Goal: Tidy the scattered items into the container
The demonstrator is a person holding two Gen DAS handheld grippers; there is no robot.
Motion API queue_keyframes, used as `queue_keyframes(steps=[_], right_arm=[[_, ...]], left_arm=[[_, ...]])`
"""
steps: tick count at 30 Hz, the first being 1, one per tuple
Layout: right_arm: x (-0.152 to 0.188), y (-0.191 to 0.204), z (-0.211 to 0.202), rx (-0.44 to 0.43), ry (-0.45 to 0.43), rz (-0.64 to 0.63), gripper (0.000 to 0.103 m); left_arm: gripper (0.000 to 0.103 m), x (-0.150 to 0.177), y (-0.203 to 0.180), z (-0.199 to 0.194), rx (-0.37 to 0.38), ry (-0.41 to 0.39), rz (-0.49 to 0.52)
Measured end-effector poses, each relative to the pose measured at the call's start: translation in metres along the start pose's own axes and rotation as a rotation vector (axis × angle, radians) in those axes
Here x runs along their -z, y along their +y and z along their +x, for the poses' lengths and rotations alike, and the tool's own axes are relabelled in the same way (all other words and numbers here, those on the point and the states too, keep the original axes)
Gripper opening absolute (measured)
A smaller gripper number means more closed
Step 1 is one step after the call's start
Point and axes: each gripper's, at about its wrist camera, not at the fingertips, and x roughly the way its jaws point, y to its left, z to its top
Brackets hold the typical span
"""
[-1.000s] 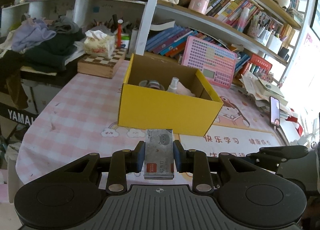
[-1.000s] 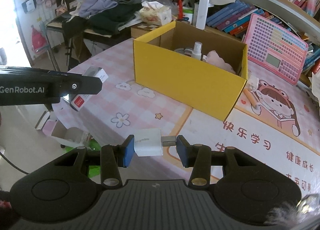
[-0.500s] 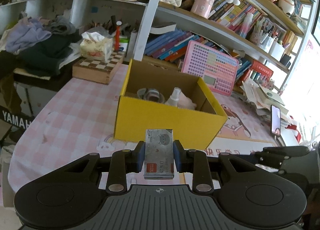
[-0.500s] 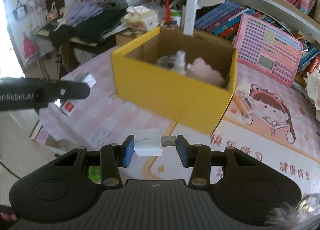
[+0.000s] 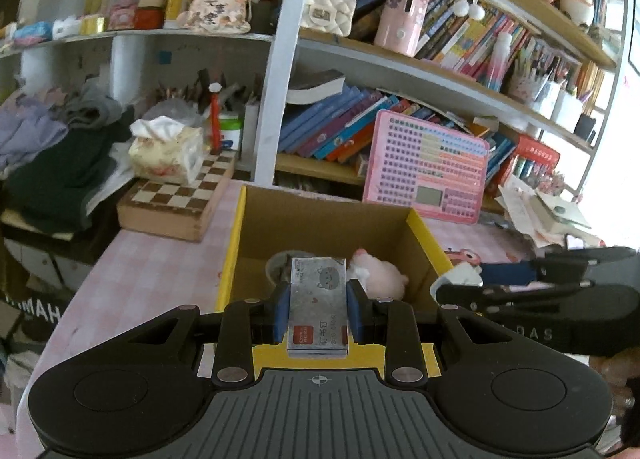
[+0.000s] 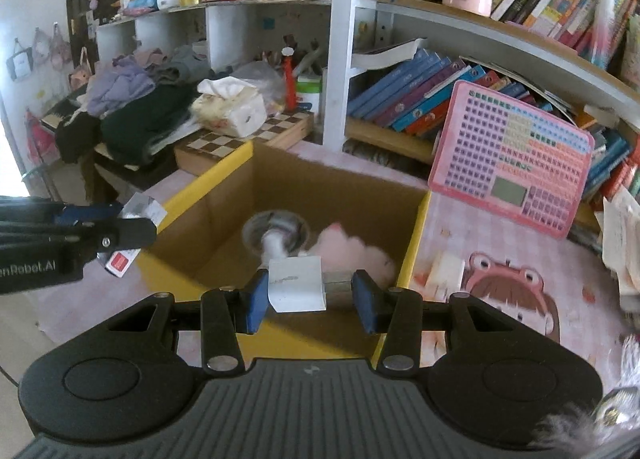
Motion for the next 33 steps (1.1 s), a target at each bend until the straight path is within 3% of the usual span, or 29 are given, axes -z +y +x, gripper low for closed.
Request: queue_keyframes(steps=[13,24,33], right_arm=[[-0.006,-0.015,0.073,-0.061,0.116,-0.066,0.043],[-0.002,-0.009,0.102,-0.141,0.208,-0.056,0.043],[0.001,-0.008,0.1,-0.155,0.192,-0.025,0.045]], left_arm=[[0.028,-0.006,0.0,0.078,-0.051,0.135,-0.019],[0.028,0.003,0.002,0.105,-0.087,0.252,0.004],[0.029,0.004,-0.001,0.1,-0.091,0.232,0.002]])
